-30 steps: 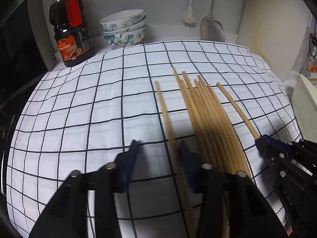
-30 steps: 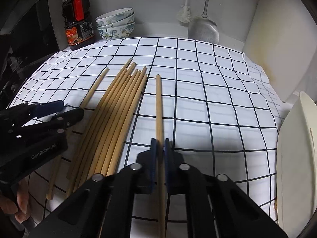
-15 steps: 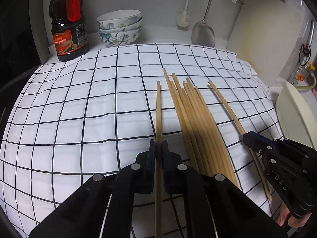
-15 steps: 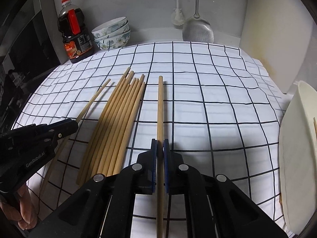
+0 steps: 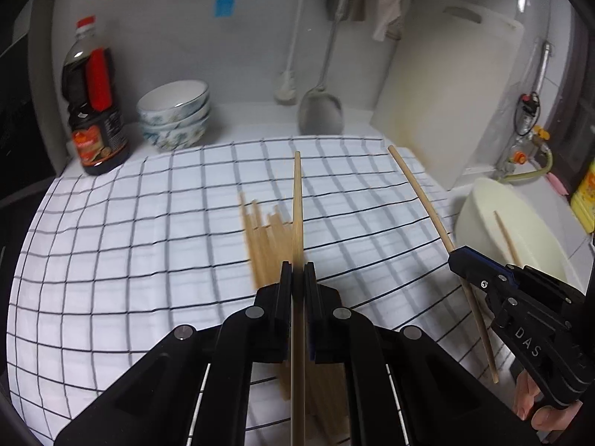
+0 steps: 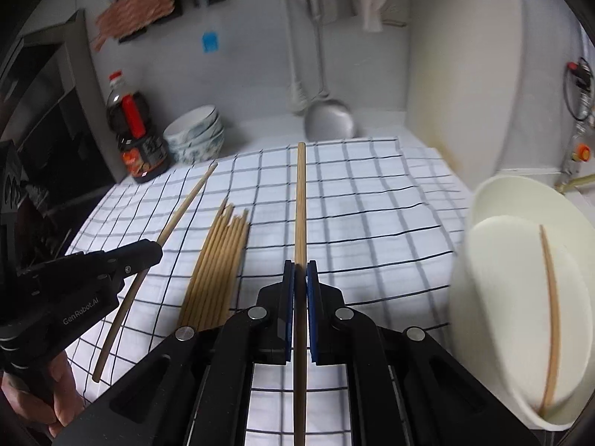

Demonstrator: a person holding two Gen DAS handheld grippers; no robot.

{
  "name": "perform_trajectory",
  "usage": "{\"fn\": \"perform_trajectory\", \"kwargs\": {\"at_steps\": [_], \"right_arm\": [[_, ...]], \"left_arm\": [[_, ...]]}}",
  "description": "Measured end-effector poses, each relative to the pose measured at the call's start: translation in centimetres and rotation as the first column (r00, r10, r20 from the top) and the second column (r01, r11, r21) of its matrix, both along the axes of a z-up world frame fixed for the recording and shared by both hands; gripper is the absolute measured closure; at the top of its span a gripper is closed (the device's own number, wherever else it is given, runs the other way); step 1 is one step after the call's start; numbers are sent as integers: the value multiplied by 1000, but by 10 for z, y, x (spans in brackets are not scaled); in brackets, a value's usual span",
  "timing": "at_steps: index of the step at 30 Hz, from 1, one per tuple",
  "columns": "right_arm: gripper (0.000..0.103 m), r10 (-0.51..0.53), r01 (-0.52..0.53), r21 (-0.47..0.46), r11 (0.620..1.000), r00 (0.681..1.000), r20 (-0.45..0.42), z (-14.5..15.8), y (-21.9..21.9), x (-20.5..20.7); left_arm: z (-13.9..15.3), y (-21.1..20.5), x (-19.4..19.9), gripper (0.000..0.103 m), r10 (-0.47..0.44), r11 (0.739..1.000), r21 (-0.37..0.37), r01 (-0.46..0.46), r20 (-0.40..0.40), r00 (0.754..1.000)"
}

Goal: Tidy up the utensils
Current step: 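Carry both held chopsticks over the cream basin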

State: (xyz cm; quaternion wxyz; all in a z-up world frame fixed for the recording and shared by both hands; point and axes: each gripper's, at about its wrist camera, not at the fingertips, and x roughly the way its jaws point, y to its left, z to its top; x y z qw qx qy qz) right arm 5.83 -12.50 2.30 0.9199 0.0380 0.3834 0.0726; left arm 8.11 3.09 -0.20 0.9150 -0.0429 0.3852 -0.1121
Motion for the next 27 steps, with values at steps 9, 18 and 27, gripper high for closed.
{"fn": "perform_trajectory", "kwargs": {"at_steps": [9, 18, 27], "right_arm": [[97, -210, 208, 39, 977, 976, 55, 29, -100, -29], [97, -410, 407, 83, 910, 912, 24, 30, -199, -45], [97, -467, 468, 49, 882, 884, -33, 14, -224, -44]], "left_arm": [[27, -93, 4, 96, -185, 981, -46, 186, 37, 982], [40, -188, 14, 96, -316, 946, -60, 318, 51, 948], [25, -255, 28, 96, -381, 924, -32, 381, 11, 925]]}}
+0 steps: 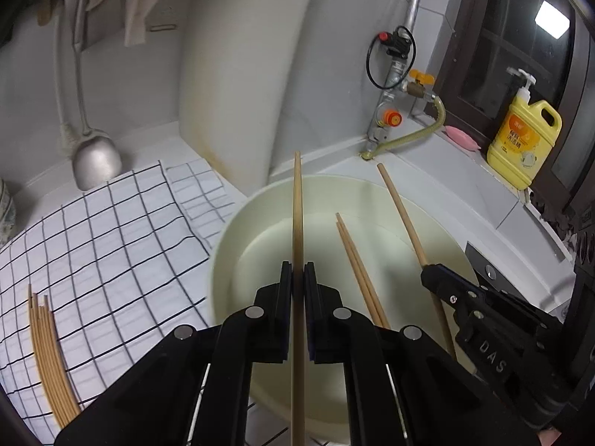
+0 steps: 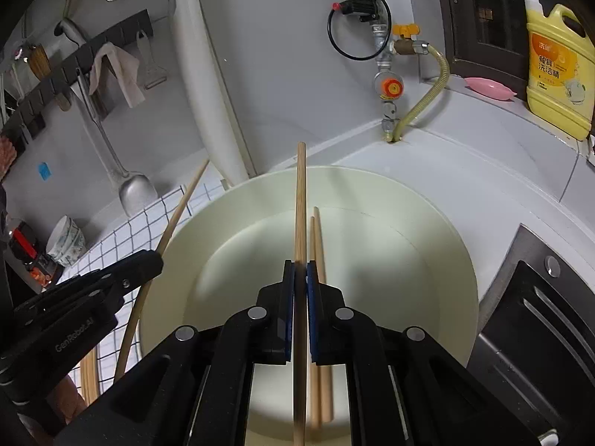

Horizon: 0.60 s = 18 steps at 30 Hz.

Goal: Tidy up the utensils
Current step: 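Carry both held chopsticks over the cream basin, then open the right tool into the basin while the left tool releases its chopstick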

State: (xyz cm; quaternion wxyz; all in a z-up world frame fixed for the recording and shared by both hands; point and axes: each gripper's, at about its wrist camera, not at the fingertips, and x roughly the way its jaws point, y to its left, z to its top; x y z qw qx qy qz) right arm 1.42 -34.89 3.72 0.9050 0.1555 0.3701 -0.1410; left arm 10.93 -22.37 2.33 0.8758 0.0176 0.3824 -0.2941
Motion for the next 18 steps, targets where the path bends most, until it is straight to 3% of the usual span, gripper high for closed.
{"fn": "perform_trajectory", "kwargs": {"at_steps": [18], "right_arm": [[97, -35, 37, 25, 999, 997, -62, -20, -13, 9]], "left_arm": [[-30, -29, 23, 92, 2, 998, 60, 2, -64, 998]]}}
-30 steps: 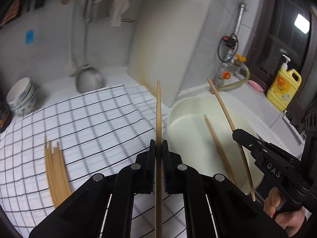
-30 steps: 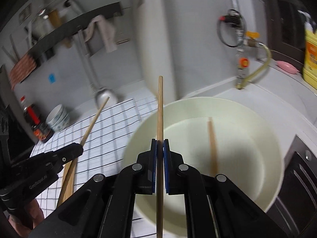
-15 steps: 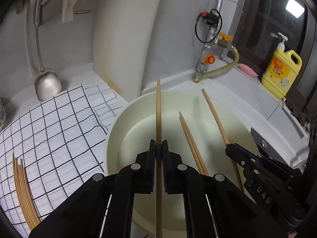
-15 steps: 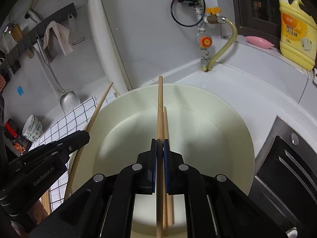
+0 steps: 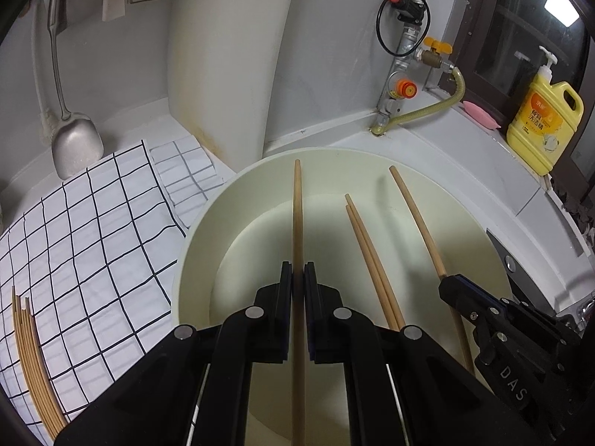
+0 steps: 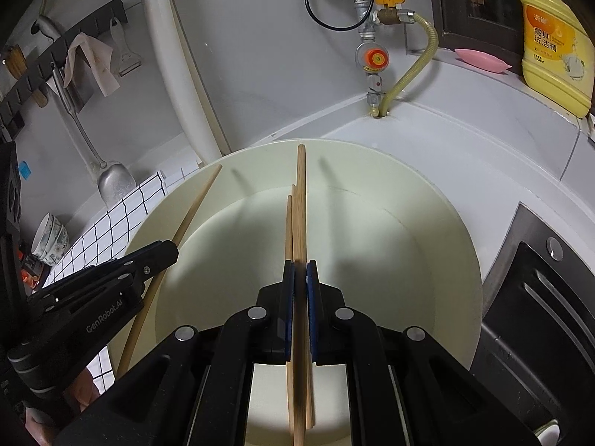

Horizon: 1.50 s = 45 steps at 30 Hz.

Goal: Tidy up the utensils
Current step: 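Open the right tool into the basin while the left tool releases its chopstick, then move both open tools back toward the chopstick row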

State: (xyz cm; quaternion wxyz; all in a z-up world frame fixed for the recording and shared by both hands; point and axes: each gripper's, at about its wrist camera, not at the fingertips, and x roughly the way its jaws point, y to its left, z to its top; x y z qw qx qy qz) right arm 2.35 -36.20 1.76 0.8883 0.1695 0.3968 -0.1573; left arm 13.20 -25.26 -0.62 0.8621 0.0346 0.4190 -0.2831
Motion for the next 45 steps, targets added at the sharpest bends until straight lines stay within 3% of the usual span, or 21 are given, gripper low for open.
{"fn": "perform_trajectory", "kwargs": {"at_steps": [2, 3, 4, 5, 22, 35, 40, 45], "right_arm": [[96, -8, 8, -1, 1000, 1000, 6, 1, -1, -1], [96, -13, 13, -2, 1000, 1000, 10, 2, -2, -2], [96, -14, 14, -3, 1000, 1000, 14, 3, -2, -3], [96, -15, 15, -5, 1000, 1000, 16, 4, -2, -3], [96, 34, -33, -25, 999, 998, 45, 16, 20, -3], [90, 165, -159, -63, 985, 981, 102, 39, 73, -3], [82, 231, -222, -77, 972, 964, 134, 44, 106, -5], [81, 305, -295, -88, 951, 942, 142, 42, 145, -3]], "left_arm": [[0, 1, 1, 67, 6, 1000, 0, -6, 0, 1000], [1, 2, 0, 59, 13, 1000, -3, -13, 6, 1000], [3, 5, -1, 40, 22, 1000, -9, -22, 19, 1000], [6, 8, -3, 31, 36, 999, -16, -35, 38, 999], [24, 66, -9, 29, 122, 992, -29, -121, 68, 990], [29, 178, -36, 27, 248, 968, 17, -252, 135, 959], [27, 227, -48, 25, 309, 947, 37, -318, 154, 939], [16, 276, -57, 25, 377, 920, 57, -388, 150, 914]]}}
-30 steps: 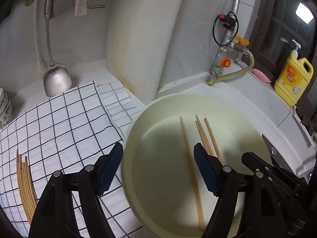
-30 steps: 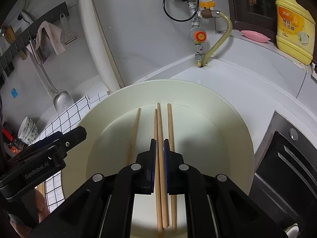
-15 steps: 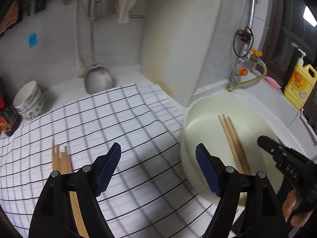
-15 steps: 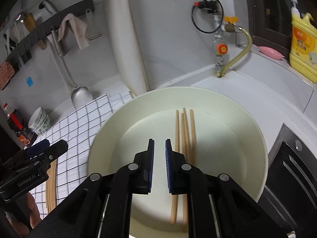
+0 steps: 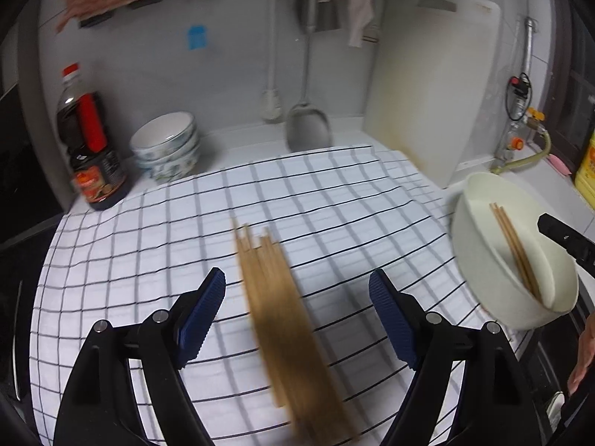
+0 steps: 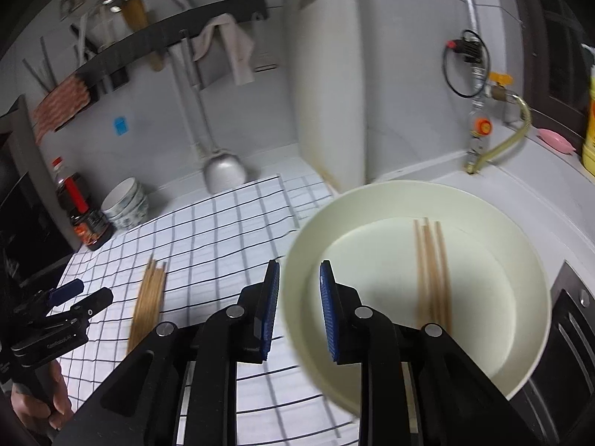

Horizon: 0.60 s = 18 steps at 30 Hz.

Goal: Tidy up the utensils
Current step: 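Move both open tools back toward the chopstick row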

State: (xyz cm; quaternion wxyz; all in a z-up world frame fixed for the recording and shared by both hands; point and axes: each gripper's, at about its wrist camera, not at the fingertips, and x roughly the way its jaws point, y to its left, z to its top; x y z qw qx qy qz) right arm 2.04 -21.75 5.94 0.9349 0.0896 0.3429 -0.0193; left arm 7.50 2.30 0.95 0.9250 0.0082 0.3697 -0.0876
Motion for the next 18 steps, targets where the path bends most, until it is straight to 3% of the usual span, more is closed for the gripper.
{"fn": "perform_trajectory", "kwargs": {"at_steps": [5, 18], "right_arm": [[69, 94, -94, -3, 996, 996, -1, -9, 48, 4], [69, 236, -240, -21, 971, 964, -121, -59, 131, 28]], "left_arm": [[-9, 37, -9, 22, 51, 999, -18, -51, -13, 999], [-39, 91, -12, 21, 149, 988, -35, -151, -51, 988]]}}
